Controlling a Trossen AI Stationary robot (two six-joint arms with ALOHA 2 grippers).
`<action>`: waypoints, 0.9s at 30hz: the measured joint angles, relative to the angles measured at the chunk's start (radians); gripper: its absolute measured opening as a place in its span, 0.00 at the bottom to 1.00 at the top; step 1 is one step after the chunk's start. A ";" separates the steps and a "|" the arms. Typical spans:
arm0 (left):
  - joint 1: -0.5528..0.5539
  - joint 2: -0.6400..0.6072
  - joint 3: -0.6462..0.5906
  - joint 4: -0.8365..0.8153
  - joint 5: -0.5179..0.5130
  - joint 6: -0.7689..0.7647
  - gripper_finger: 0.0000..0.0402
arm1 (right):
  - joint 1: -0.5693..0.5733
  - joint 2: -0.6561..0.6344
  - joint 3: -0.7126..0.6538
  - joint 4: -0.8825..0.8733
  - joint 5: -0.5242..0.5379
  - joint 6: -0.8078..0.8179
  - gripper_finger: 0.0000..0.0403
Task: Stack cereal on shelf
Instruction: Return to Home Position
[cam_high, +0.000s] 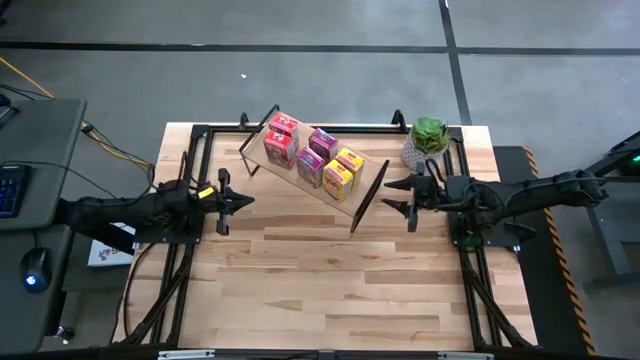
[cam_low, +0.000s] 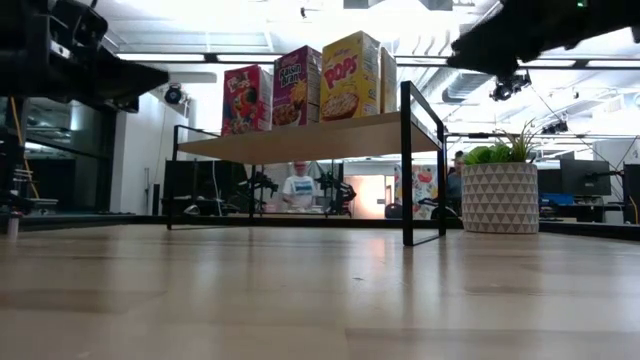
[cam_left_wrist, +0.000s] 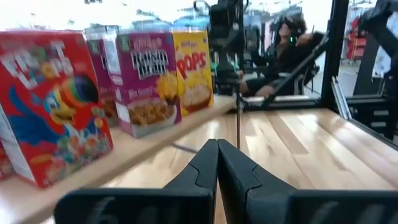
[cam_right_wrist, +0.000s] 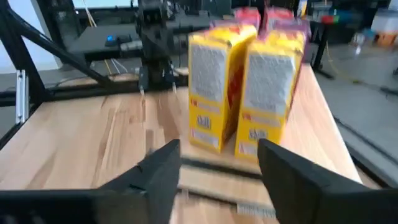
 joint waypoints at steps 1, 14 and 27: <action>0.000 -0.001 0.000 0.014 -0.001 0.004 0.00 | 0.000 -0.022 0.000 -0.042 0.005 0.017 0.48; 0.000 -0.002 0.000 0.056 -0.002 0.006 0.00 | -0.001 -0.374 -0.266 -0.137 0.037 0.150 0.04; 0.001 -0.002 0.000 0.057 -0.039 0.006 0.00 | -0.103 -0.642 -0.422 0.091 -0.274 0.085 0.00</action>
